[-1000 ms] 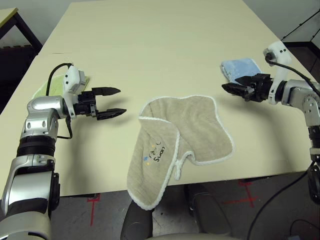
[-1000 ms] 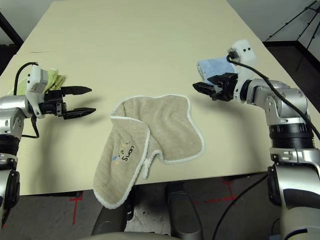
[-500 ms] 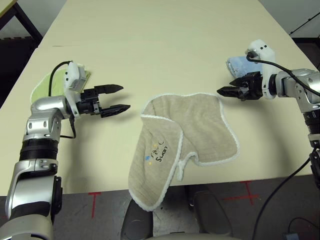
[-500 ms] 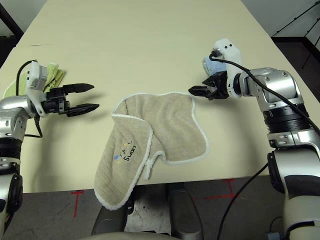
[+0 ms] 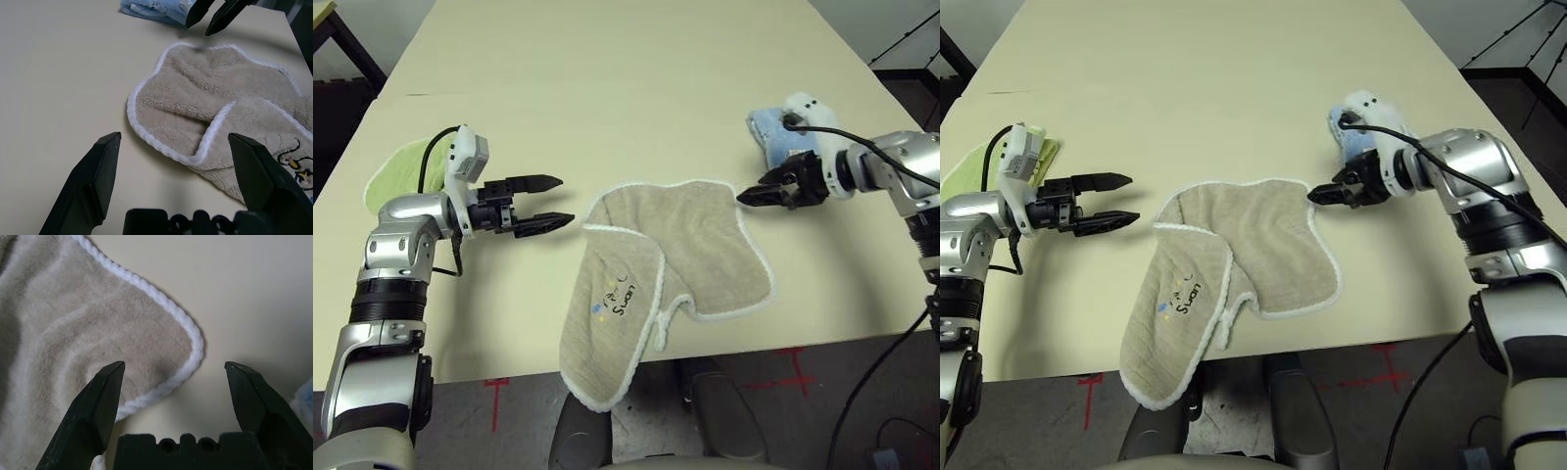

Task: Fold the towel and set it aside.

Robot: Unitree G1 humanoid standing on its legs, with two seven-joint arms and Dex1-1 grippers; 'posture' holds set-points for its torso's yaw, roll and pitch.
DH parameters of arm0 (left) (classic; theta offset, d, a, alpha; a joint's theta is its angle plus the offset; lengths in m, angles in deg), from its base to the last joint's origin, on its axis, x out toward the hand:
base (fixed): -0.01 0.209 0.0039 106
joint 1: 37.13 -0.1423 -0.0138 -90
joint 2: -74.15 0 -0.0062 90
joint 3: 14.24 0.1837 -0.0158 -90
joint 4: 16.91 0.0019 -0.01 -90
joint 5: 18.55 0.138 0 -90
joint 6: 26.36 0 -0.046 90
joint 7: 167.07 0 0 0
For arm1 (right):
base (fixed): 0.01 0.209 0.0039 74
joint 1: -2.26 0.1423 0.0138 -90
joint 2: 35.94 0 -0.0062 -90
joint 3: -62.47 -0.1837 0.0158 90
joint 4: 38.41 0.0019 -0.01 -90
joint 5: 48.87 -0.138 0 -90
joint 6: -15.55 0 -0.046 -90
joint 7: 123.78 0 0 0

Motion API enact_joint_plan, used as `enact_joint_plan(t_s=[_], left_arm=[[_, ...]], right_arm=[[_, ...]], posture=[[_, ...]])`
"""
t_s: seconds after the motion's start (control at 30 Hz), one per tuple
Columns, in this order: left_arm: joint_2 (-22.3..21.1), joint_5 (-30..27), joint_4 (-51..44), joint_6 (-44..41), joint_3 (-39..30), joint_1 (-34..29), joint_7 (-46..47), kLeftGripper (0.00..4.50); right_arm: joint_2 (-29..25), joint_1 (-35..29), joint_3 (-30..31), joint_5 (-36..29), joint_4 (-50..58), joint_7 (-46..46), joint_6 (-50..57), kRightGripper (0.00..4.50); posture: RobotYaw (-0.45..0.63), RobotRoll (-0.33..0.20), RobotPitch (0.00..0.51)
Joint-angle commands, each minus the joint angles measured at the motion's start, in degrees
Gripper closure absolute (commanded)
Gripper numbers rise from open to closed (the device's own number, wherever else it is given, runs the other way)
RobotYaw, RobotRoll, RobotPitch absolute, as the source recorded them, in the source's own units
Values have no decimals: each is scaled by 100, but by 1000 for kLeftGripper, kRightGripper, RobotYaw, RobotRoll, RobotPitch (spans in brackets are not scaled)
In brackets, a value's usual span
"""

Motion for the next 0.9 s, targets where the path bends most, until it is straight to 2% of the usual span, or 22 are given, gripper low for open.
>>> enact_joint_plan(t_s=[0.03, 0.3, 0.33, 0.43, 0.73, 0.9], left_arm=[[-54, 55, 100, 41, 94, 87, -100, 57], [-118, 22, 56, -1, 82, 45, -173, 57], [-128, 18, 46, -15, 82, 37, -180, 15], [-152, 16, 48, -40, 77, 39, -204, 0], [-195, 4, -31, -191, 128, 107, -196, 0], [-249, 15, -23, -179, 101, 78, -218, 0]], right_arm=[[112, 122, 162, 192, -346, 91, -181, 32], [377, 236, 295, 512, -766, 227, -458, 32], [419, 235, 301, 535, -775, 238, -465, 195], [528, 219, 312, 584, -808, 238, -485, 946], [820, 338, 222, 723, -1069, 240, -581, 4412], [699, 564, 8, 741, -1247, 180, -770, 4461]], posture=[[-3, 0, 222], [-6, 0, 244], [-7, 0, 250], [-8, 0, 258], [7, 0, 257], [23, 0, 264]])
